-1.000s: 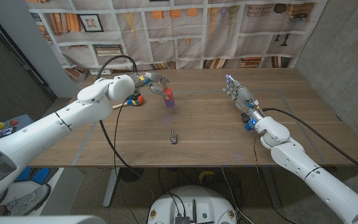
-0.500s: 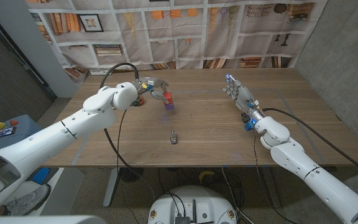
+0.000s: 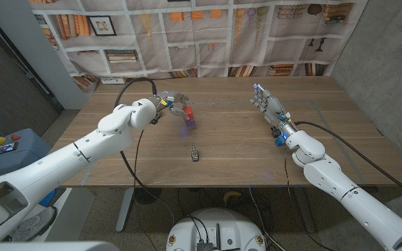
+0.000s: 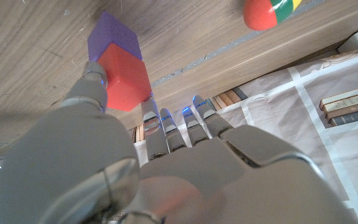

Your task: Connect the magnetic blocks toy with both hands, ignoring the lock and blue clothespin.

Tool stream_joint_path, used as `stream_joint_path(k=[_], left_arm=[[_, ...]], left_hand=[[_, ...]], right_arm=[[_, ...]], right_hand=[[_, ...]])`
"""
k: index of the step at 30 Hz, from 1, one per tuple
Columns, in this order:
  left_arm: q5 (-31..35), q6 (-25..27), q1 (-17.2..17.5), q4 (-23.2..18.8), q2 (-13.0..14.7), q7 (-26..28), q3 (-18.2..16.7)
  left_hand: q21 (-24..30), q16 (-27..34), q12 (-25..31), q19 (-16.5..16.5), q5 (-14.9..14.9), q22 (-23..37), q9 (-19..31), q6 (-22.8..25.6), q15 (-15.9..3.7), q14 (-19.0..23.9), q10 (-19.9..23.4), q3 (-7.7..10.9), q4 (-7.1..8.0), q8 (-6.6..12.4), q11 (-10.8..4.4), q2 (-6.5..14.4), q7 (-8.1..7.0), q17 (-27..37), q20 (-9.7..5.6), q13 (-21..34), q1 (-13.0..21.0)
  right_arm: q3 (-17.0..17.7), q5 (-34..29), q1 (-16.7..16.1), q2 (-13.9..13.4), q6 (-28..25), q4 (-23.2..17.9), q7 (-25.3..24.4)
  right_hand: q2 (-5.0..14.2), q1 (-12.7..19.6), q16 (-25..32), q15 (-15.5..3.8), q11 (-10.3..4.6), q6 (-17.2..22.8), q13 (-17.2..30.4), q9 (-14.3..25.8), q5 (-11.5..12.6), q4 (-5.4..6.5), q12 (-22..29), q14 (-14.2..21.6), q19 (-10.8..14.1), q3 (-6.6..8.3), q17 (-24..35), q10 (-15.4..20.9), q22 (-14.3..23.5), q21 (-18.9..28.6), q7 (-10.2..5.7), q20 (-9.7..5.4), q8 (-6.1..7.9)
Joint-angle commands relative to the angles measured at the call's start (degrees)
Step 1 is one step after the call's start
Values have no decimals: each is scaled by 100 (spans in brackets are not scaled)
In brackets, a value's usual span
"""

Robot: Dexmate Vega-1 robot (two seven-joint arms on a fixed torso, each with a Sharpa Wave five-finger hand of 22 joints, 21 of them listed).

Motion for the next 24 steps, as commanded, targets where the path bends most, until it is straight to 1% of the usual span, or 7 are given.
stream_joint_path(k=[1,9,14,16,24], left_arm=[[81,67,71,75,-63,40,69],[88,48,56,157,-106,47,122],[70,57,64,185,-133,56,132],[25,32,57,207,-133,28,131],[66,42,23,269,-144,-10,194]], left_hand=[[23,38,35,45,37,17,15,483,-156,53,46,-4,28,47,-2,73,-400,14,-11,16,27],[22,35,35,50,37,17,15,477,-153,69,63,-7,27,43,7,77,-402,15,-7,17,23],[28,37,31,68,38,17,15,471,-156,84,62,-8,27,40,-6,80,-401,15,-10,17,21],[30,36,31,79,37,17,15,461,-168,90,67,-10,27,35,-10,79,-428,16,-12,17,18],[28,31,22,82,36,17,15,443,-168,94,58,-18,27,29,-10,71,-425,16,-12,18,8]], right_arm=[[-8,35,-4,28,14,33,19],[-7,57,-19,39,15,33,20],[2,90,-45,37,-4,8,12],[3,127,-50,60,21,28,45],[0,133,-71,74,25,17,29]], right_hand=[[-3,-34,37,-7,13,58,9,15,-4,-2,6,1,69,11,8,29,-4,26,-18,-7,-8],[21,-43,34,-10,17,85,8,15,-1,-19,0,7,79,19,-9,40,-4,26,-20,-8,-16],[34,-46,37,-6,2,90,7,15,0,-30,0,25,100,24,-18,53,-3,32,-26,25,-23],[45,-49,41,7,1,98,7,16,1,-38,-1,41,124,28,-25,62,-3,39,-32,59,-28],[61,-53,40,7,8,101,7,16,2,-51,-8,47,152,34,-35,61,-3,46,-27,66,-37]])
